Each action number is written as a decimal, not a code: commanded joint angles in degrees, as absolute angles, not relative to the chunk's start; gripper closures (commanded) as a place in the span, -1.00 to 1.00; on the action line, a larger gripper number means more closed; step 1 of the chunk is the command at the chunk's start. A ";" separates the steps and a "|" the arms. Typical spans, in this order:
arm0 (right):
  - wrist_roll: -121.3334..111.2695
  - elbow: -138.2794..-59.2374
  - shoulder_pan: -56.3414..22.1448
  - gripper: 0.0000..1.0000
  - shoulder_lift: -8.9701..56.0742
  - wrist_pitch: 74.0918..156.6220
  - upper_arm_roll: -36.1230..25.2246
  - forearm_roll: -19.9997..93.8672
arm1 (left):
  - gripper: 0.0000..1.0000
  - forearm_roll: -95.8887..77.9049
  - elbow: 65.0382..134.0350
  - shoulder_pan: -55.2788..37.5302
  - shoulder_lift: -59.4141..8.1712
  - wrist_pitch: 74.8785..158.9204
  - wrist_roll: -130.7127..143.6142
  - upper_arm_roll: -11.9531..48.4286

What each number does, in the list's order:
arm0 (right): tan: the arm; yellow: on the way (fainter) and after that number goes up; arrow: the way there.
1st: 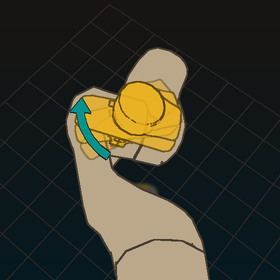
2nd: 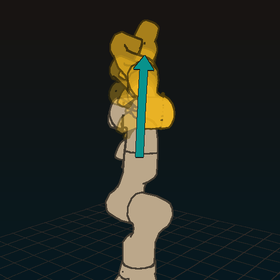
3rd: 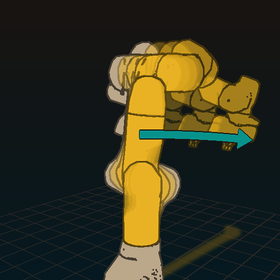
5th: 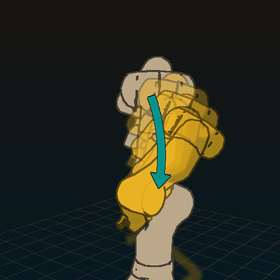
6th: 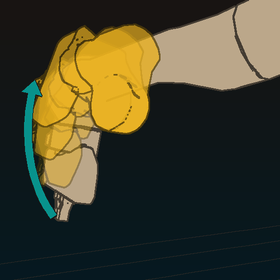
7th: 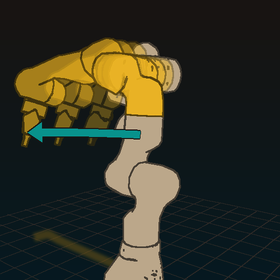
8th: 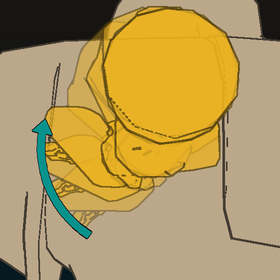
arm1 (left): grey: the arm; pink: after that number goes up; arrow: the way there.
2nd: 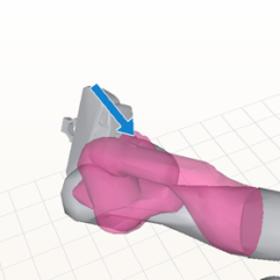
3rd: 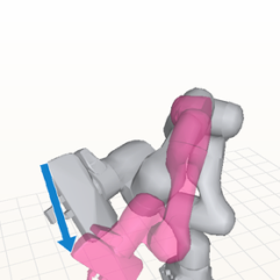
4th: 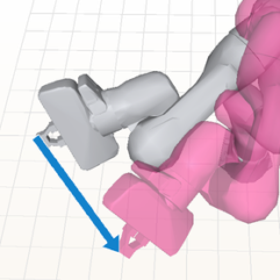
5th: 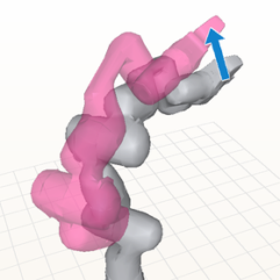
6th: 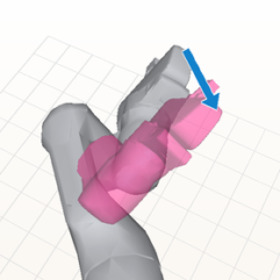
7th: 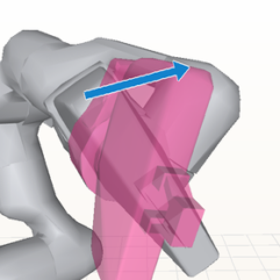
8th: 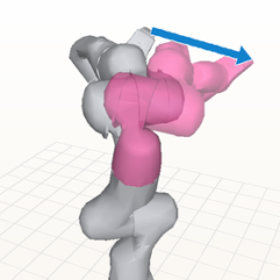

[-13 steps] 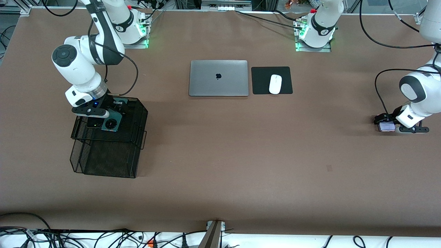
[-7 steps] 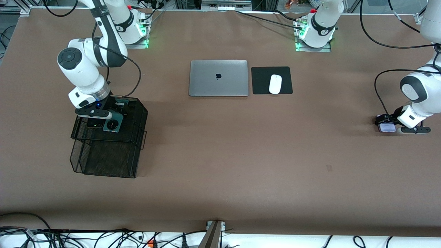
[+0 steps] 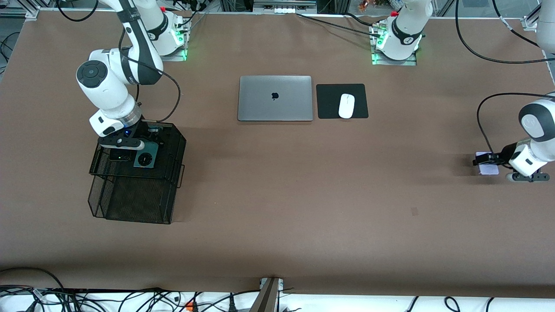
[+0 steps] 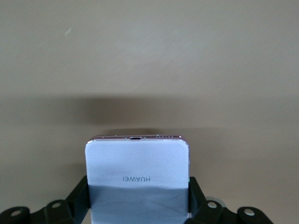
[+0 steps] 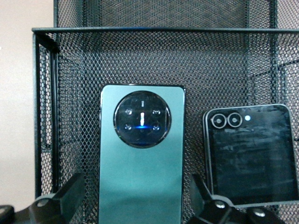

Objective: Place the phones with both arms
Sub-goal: 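Carry the white phone beside the laptop with the left gripper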

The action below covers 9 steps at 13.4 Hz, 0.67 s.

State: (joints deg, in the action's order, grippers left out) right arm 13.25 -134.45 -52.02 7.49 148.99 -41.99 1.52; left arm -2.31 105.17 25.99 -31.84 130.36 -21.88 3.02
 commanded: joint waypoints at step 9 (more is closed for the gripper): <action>10.82 -111.48 -51.51 -0.99 3.95 113.78 -45.44 1.67 | 1.00 -0.89 102.75 -4.45 -32.96 128.85 14.80 5.19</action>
State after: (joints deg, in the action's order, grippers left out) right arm 12.65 -117.79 -51.92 3.94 122.16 -45.00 1.52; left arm -2.24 104.50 1.43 -32.50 130.05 7.33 6.53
